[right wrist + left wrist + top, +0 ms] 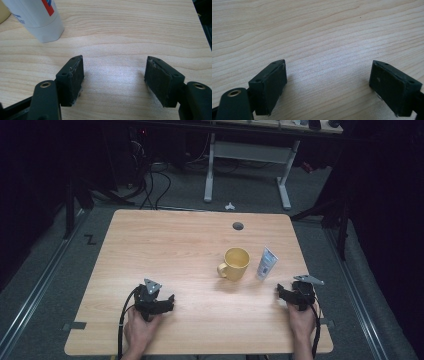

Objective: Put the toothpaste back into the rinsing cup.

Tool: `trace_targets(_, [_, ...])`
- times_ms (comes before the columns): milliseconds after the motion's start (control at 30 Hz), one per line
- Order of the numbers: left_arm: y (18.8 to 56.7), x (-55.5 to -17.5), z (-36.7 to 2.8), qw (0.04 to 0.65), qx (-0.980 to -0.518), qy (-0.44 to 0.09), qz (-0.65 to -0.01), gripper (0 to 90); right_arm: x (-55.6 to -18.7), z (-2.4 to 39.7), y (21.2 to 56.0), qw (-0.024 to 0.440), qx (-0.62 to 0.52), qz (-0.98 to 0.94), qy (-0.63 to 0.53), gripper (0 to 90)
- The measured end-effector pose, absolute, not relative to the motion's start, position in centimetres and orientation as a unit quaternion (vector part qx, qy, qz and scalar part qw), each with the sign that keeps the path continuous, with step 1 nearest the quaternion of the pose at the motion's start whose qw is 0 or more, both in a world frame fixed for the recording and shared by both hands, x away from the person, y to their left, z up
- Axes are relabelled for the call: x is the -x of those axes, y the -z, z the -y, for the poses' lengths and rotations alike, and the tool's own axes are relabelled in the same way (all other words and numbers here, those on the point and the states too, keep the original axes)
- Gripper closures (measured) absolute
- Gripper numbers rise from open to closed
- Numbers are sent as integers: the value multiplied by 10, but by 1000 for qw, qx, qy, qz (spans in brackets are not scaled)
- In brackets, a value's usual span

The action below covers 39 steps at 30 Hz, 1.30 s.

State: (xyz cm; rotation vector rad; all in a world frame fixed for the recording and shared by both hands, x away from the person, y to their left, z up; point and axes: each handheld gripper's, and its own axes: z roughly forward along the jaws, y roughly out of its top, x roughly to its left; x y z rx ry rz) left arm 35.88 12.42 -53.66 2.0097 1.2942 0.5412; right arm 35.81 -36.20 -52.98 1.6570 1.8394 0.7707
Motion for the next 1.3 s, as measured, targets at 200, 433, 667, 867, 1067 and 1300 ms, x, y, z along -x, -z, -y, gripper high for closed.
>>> trace_targets(200, [537, -359, -124, 338, -772, -207, -497, 146, -358, 362, 530, 273, -614, -683, -286, 315])
trace_targets(433, [536, -358, -125, 338, -772, -207, -496, 147, -359, 360, 530, 267, -612, -687, -286, 279])
trace_targets(667, [536, -358, -125, 338, -773, -206, -495, 148, -357, 357, 530, 269, -616, -684, -285, 280])
trace_targets(867, [536, -358, -126, 339, -773, -206, -495, 151, -354, 359, 526, 252, -615, -695, -275, 302])
trace_targets(1067, [536, -357, -126, 339, -773, -206, -494, 151, -350, 359, 523, 249, -614, -690, -292, 354])
trace_targets(1300, [536, -357, -126, 340, -774, -205, -494, 152, -343, 353, 515, 253, -596, -691, -323, 371])
